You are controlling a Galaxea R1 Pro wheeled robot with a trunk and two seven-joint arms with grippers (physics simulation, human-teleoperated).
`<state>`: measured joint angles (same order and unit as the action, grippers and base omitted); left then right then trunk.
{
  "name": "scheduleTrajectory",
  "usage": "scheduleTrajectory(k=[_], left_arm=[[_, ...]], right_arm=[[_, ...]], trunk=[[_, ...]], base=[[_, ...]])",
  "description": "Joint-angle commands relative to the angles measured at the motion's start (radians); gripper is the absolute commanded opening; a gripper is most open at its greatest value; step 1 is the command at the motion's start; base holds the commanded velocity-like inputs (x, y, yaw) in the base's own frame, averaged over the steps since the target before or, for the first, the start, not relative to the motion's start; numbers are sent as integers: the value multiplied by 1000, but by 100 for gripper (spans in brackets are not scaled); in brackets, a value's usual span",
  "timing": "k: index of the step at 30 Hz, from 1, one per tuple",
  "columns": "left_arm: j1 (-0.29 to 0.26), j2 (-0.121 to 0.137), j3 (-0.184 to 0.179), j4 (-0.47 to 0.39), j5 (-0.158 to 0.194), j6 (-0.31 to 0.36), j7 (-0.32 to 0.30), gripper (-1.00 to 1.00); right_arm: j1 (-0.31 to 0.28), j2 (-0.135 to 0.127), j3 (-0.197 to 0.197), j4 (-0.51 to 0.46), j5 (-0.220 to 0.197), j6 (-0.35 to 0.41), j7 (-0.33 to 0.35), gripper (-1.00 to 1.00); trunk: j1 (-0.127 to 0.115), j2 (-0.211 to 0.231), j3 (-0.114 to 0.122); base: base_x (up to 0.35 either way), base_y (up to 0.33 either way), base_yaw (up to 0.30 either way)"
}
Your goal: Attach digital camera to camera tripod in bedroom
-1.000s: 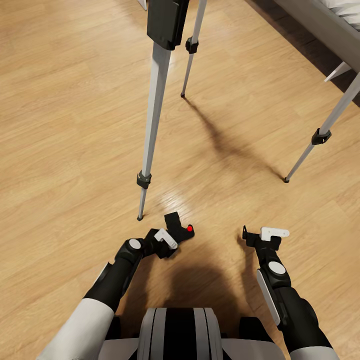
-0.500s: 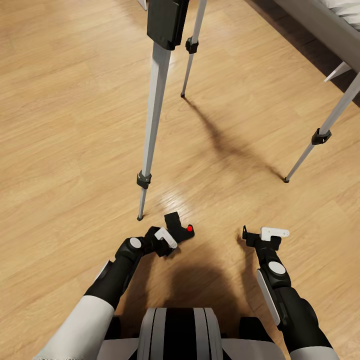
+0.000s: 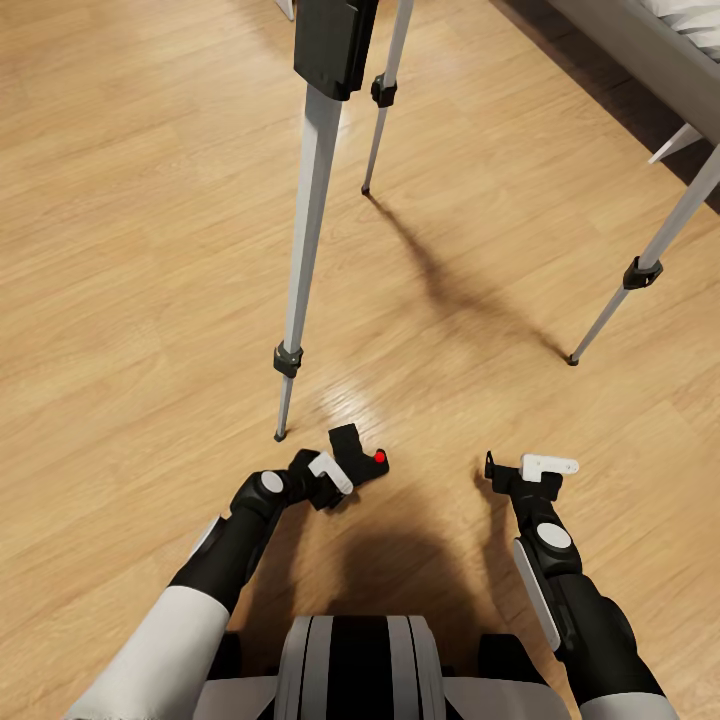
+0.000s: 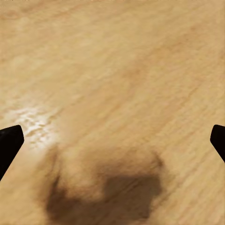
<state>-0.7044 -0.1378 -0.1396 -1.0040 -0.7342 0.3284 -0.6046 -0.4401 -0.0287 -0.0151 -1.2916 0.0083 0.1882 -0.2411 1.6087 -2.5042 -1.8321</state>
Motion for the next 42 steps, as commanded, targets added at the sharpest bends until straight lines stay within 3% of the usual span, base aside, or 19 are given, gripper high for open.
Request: scheduleTrajectory(k=[1, 12, 26, 37, 42], left_arm=[[0, 0, 0, -1, -6, 4, -5, 100], [-29, -6, -2, 66, -23, 2, -4, 100], [-49, -9, -83, 78, -25, 3, -4, 100], [-65, -9, -98, 79, -28, 5, -5, 100], [-71, -10, -101, 81, -56, 6, -6, 100]], right_arm=[[0, 0, 1, -2, 1, 7, -4, 100], [0, 0, 1, -2, 1, 7, -4, 100], [0, 0, 1, -1, 1, 7, -4, 100], [0, 0, 1, 0, 1, 7, -4, 100], [0, 0, 1, 0, 1, 7, -3, 100]], trunk=[[0, 0, 0], [0, 0, 0], [0, 0, 0], [0, 0, 0], [0, 0, 0]], base=[[0, 0, 0], [0, 0, 0], [0, 0, 0], [0, 0, 0], [0, 0, 0]])
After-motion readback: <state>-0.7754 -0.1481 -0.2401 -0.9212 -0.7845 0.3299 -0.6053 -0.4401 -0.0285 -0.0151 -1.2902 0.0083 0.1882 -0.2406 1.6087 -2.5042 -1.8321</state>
